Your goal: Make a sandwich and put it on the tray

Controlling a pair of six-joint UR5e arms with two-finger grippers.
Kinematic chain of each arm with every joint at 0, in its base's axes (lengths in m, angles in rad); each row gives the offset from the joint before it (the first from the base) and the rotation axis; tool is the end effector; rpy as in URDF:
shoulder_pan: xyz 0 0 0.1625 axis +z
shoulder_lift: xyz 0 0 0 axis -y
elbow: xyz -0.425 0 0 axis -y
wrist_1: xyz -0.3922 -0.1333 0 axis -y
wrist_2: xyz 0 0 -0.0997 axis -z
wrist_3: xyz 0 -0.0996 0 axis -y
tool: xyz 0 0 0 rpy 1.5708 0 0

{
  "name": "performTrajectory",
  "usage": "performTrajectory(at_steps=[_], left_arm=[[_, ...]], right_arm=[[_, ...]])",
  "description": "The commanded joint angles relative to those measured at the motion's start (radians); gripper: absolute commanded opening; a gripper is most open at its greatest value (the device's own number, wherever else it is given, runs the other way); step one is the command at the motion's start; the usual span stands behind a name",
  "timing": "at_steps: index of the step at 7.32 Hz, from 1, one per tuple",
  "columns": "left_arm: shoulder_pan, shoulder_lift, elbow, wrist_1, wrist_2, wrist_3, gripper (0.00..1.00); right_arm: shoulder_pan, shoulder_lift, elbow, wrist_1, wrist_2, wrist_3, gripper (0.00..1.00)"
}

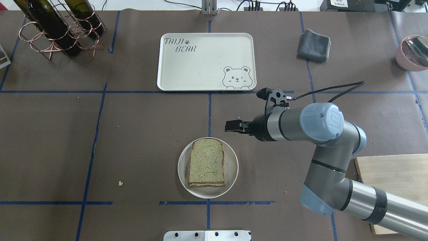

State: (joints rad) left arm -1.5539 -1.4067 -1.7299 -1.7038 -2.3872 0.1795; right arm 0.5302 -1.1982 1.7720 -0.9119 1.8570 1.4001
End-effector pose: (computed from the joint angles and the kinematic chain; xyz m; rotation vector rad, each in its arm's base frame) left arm -0.0534 -0.4313 0.6387 0.1871 0.8047 0.2374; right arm -0.4707 -0.3979 0.2831 0.1863 -1.2341 0.1353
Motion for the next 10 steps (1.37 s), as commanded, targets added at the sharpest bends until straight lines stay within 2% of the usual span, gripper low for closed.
performTrajectory(at_steps=[1, 3, 4, 5, 6, 7, 8, 9, 10], left_arm=[[0.000, 0.000, -0.005, -0.105, -0.014, -0.002, 1.00], [0.014, -0.003, -0.029, -0.288, -0.020, -0.002, 1.00], [0.014, -0.021, -0.013, -0.465, -0.021, -0.008, 1.00], [0.017, -0.026, 0.047, -0.693, -0.017, -0.011, 1.00], [0.024, -0.090, 0.102, -0.782, -0.045, -0.075, 1.00], [0.061, -0.106, 0.090, -0.793, -0.125, -0.265, 1.00], [0.146, -0.124, 0.054, -0.794, -0.119, -0.367, 1.00], [0.246, -0.126, -0.029, -0.806, -0.057, -0.385, 1.00], [0.346, -0.132, -0.066, -0.800, -0.064, -0.428, 1.00]], right_arm=[[0.146, -0.007, 0.038, -0.225, 0.147, -0.154, 1.00], [0.302, -0.047, 0.073, -0.412, 0.264, -0.414, 1.00], [0.374, -0.126, 0.099, -0.457, 0.304, -0.581, 1.00], [0.457, -0.247, 0.121, -0.459, 0.332, -0.783, 1.00], [0.567, -0.356, 0.121, -0.459, 0.373, -0.990, 1.00], [0.687, -0.457, 0.119, -0.462, 0.419, -1.194, 1.00], [0.802, -0.557, 0.112, -0.469, 0.445, -1.348, 1.00], [0.891, -0.633, 0.115, -0.493, 0.474, -1.378, 1.00], [0.950, -0.702, 0.118, -0.498, 0.482, -1.436, 1.00]])
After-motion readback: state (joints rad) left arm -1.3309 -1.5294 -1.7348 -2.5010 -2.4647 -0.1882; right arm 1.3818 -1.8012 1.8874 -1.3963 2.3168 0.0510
